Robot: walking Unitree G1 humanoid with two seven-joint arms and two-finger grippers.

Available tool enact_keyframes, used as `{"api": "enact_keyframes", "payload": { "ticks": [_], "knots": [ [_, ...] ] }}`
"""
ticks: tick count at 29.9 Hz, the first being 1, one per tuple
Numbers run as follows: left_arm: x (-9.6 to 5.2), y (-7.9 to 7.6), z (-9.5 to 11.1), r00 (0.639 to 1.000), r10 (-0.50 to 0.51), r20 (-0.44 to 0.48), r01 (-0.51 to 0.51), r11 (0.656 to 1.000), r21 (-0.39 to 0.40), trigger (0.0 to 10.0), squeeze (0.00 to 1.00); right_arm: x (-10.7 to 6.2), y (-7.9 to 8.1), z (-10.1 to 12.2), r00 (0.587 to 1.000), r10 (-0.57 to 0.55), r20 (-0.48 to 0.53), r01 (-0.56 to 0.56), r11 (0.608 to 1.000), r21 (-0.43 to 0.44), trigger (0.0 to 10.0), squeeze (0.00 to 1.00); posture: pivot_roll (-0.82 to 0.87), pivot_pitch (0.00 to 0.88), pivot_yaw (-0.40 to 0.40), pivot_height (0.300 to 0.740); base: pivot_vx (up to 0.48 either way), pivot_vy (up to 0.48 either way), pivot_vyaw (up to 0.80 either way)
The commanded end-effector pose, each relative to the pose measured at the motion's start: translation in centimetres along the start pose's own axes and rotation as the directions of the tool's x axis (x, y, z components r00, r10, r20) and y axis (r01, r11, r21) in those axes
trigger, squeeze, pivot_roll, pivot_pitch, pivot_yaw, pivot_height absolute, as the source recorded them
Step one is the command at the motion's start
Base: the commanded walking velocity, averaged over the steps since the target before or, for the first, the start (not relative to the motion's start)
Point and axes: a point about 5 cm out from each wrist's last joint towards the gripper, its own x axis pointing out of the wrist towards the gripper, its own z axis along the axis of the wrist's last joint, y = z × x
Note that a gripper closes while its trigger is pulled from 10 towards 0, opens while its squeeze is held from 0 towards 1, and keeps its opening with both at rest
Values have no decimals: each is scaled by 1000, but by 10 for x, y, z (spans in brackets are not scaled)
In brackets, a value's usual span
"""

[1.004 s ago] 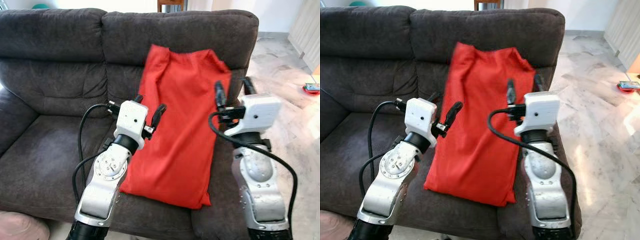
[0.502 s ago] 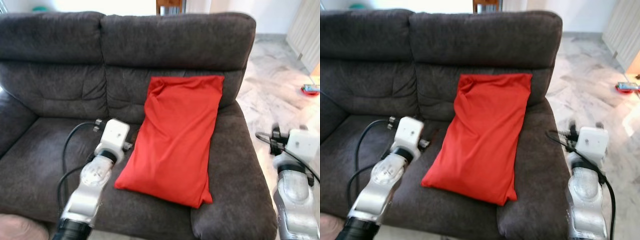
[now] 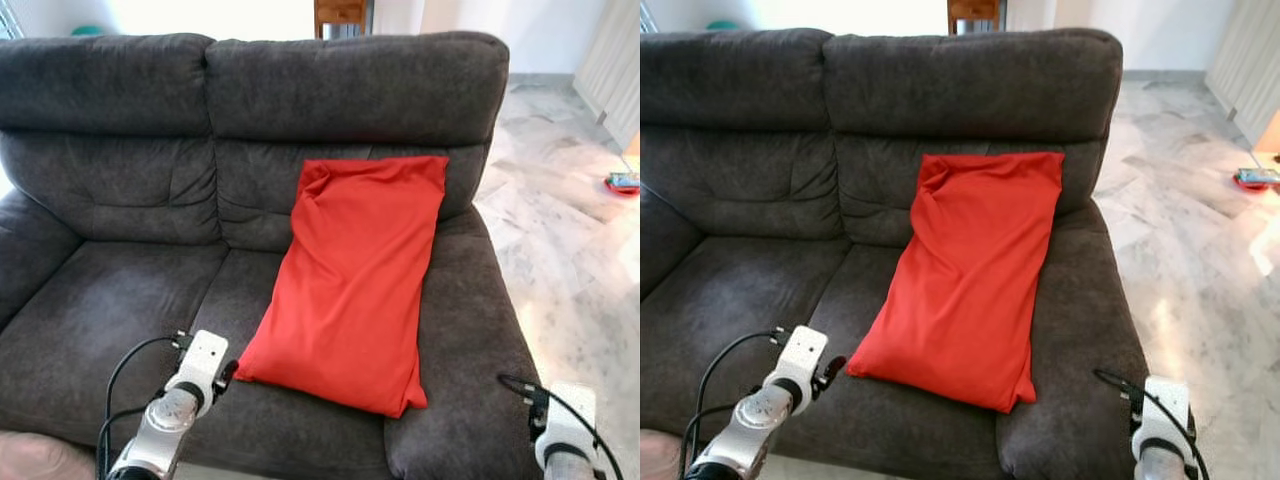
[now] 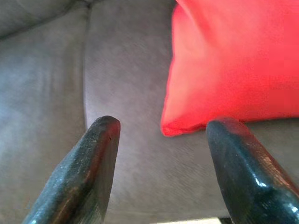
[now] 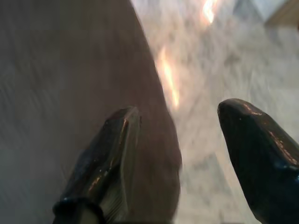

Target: Move the pillow to the sofa from floor

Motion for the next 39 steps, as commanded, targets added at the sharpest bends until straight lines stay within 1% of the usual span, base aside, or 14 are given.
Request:
{"api": "enact_keyframes", "payload": {
  "ticks": [1,5,11,15,17,22,24,27,29,31,32,34,35,39],
  "knots": [
    [0,-3,-10,999,-12,-38,13,1000,24,10000,0,-2,-5,-12,999,-26,-45,26,1000,-7,10000,0,-124,20,49,739,0,0,0],
    [-3,-7,-26,995,-22,-94,25,999,36,10000,0,-8,-10,-32,993,-59,-103,58,998,-16,10000,0,-124,2,51,739,0,0,0],
    [-6,-10,-37,992,-31,-124,36,999,38,10000,0,-13,-18,-42,990,-83,-117,85,996,9,10000,0,-126,0,51,739,0,0,0],
    [-11,-14,-49,986,-49,-161,56,998,39,10000,0,-18,-19,-54,984,-75,-165,74,997,-8,10000,0,-123,0,53,739,0,0,0],
    [-18,-16,-64,976,-37,-214,45,998,35,10000,0,-23,-9,-63,982,-14,-190,9,999,-30,10000,0,-120,0,54,739,0,0,0],
    [-29,-20,-84,957,-34,-290,43,999,23,10000,0,-26,2,-66,980,38,-195,-45,998,-33,10000,0,-114,0,44,739,0,0,0],
    [-31,-19,-88,951,-24,-309,30,999,15,10000,0,-25,10,-62,979,86,-183,-91,996,-17,10000,0,-114,0,43,739,0,0,0],
    [-34,-18,-92,946,-15,-324,21,1000,12,10000,0,-26,18,-60,974,141,-179,-148,989,-26,10000,0,-112,0,39,739,0,0,0],
    [-36,-17,-96,940,-7,-340,10,1000,7,10000,0,-27,32,-58,957,232,-175,-238,971,-14,10000,0,-102,0,33,739,0,0,0],
    [-37,-17,-97,937,-2,-348,4,1000,8,10000,0,-28,41,-56,946,279,-165,-289,957,-37,10000,0,-92,0,28,739,0,0,0],
    [-38,-17,-98,936,3,-353,-1,1000,7,10000,0,-29,47,-55,938,304,-168,-313,950,-24,10000,0,-89,0,25,739,0,0,0],
    [-38,-16,-99,933,14,-359,-12,1000,8,10000,0,-30,52,-54,930,328,-168,-337,941,-29,10000,0,-77,0,16,739,0,0,0],
    [-39,-15,-101,929,29,-368,-30,1000,2,10000,0,-31,59,-54,919,352,-175,-361,932,-19,10000,0,-48,0,4,739,0,0,0],
    [-41,-13,-104,920,58,-387,-67,998,-10,10000,0,-35,73,-53,891,409,-196,-426,903,-55,10000,0,-26,0,-1,739,0,0,0]
  ]
}}
